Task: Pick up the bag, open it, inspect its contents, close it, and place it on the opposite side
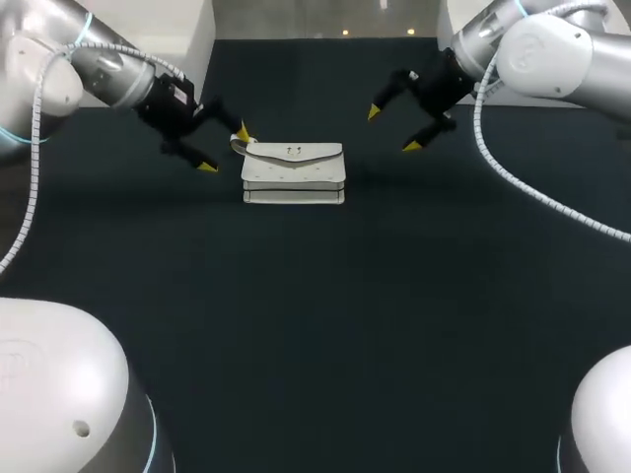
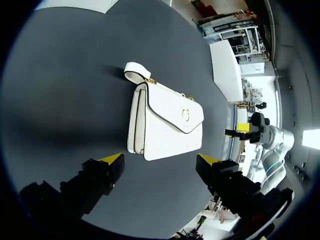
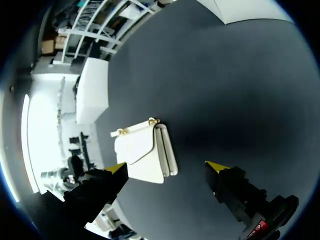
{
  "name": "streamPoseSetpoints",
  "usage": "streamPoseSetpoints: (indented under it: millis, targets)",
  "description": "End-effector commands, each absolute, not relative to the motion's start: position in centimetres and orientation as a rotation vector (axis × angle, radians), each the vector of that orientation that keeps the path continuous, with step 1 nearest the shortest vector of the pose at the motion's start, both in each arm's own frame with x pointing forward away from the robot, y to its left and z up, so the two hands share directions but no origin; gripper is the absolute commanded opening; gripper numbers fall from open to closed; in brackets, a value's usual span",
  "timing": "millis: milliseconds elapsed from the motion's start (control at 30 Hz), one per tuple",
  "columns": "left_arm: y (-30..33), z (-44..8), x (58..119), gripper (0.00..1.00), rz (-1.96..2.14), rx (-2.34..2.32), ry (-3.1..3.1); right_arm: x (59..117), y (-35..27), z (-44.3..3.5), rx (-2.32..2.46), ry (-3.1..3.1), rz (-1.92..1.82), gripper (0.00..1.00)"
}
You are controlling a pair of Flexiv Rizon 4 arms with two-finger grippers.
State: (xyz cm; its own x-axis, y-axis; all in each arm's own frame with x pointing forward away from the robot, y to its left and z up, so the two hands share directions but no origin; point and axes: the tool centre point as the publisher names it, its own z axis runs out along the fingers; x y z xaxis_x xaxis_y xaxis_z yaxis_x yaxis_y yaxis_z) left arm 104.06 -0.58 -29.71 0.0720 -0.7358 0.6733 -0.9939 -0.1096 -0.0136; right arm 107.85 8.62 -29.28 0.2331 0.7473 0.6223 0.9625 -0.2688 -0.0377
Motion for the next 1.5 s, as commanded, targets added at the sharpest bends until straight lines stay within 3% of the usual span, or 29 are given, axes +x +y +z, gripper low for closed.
streamPoseSetpoints:
  millis: [33,1033,1200,1500]
  targets:
    - [-0.7,-30.9,104.9,1.00,0.814,1.820,-1.659,107.8,8.3,-29.1,-2.099,-1.570,-0.695,1.00]
    - [-1.3,-33.3,108.0,1.00,0.985,1.705,-1.474,109.9,12.5,-33.5,-1.792,-1.416,-0.742,1.00]
    - [-1.8,-33.3,108.7,0.95,1.002,1.686,-1.469,110.3,13.6,-34.0,-1.737,-1.404,-0.733,1.00]
    - [-1.9,-34.2,110.0,0.95,1.029,1.681,-1.415,111.2,15.7,-34.7,-1.619,-1.380,-0.730,1.00]
